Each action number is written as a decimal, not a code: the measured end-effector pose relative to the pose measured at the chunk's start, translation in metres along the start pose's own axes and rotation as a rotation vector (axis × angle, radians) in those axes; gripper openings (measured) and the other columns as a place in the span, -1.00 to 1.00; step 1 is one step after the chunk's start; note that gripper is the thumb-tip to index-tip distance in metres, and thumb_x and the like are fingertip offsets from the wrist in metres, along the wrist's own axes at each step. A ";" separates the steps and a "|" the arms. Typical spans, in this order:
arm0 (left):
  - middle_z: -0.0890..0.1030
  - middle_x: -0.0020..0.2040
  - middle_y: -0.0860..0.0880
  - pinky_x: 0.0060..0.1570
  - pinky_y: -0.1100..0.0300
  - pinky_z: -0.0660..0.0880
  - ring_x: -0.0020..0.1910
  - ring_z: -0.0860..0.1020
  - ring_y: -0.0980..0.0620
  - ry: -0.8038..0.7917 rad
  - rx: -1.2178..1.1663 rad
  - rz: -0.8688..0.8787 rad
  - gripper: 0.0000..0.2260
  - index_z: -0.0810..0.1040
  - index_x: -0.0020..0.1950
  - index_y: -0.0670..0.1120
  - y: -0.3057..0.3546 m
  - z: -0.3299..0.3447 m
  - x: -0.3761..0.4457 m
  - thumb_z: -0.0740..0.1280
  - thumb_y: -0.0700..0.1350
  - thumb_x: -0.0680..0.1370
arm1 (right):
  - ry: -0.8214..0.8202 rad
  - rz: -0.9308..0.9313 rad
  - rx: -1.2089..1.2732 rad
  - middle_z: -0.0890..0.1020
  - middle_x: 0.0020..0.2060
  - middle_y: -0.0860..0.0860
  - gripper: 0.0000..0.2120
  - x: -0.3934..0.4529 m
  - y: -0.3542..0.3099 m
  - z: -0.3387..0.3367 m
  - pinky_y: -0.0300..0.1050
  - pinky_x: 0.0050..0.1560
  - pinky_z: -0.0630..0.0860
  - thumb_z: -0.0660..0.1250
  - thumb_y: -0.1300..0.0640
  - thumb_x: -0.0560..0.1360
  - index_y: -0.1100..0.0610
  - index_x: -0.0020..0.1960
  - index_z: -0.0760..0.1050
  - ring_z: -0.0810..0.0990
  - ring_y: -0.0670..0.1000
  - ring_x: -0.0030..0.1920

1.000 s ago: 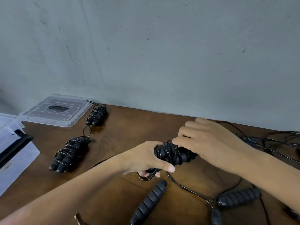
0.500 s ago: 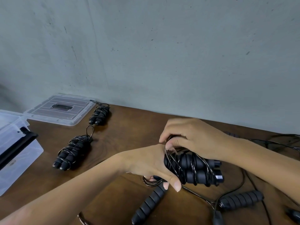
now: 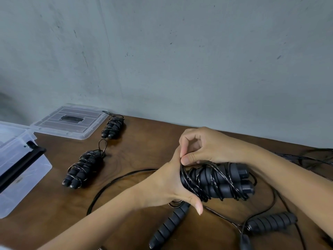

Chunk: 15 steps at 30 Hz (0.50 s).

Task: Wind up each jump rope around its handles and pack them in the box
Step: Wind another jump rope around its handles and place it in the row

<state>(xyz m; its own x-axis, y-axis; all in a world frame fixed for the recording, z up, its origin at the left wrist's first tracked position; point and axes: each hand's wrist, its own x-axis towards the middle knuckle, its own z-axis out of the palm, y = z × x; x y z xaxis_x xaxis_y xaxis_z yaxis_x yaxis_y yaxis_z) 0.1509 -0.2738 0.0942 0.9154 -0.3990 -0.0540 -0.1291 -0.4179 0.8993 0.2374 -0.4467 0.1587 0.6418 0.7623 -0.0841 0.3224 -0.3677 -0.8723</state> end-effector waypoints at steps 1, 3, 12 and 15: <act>0.34 0.57 0.00 0.34 0.30 0.34 0.54 0.36 -0.01 0.026 -0.006 0.005 0.18 -0.23 0.69 0.02 0.003 0.000 -0.001 0.63 -0.18 0.42 | 0.021 0.003 -0.043 0.57 -0.02 -0.11 -0.82 0.001 0.000 -0.001 -0.08 -0.06 0.62 0.62 0.12 0.38 0.12 -0.15 0.63 0.69 0.00 -0.13; 0.38 0.47 0.07 0.41 0.21 0.40 0.42 0.44 0.05 0.037 -0.005 0.065 0.36 -0.37 0.64 0.20 0.005 0.001 -0.002 0.71 -0.01 0.31 | 0.045 0.015 -0.112 0.59 -0.12 -0.19 -0.74 -0.001 0.000 -0.002 -0.13 -0.10 0.59 0.64 0.04 0.35 0.12 -0.15 0.61 0.65 -0.06 -0.22; 0.61 0.38 0.09 0.24 0.17 0.57 0.31 0.63 0.02 0.085 -0.430 0.182 0.17 -0.08 0.69 0.07 0.008 -0.003 0.001 0.59 -0.33 0.30 | 0.025 0.340 -0.322 0.49 -0.36 -0.11 -0.62 0.003 0.055 0.002 -0.16 -0.13 0.48 0.44 -0.05 0.53 0.31 -0.01 0.56 0.42 -0.17 -0.36; 0.73 0.01 -0.04 -0.27 0.39 0.52 -0.18 0.69 0.11 0.123 -0.476 0.151 -0.23 0.34 0.52 -0.16 0.011 -0.005 0.000 0.53 -0.22 0.35 | -0.103 0.306 -0.617 0.32 -0.38 -0.07 -0.73 -0.008 0.050 0.017 -0.33 -0.30 0.29 0.15 0.25 0.69 0.25 -0.17 0.46 0.28 -0.14 -0.35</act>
<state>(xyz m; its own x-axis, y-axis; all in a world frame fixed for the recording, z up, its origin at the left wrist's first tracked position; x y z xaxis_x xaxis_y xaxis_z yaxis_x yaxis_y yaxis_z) 0.1514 -0.2739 0.1061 0.9416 -0.3156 0.1170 -0.1011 0.0664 0.9927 0.2363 -0.4616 0.1078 0.7074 0.6114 -0.3546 0.4937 -0.7865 -0.3711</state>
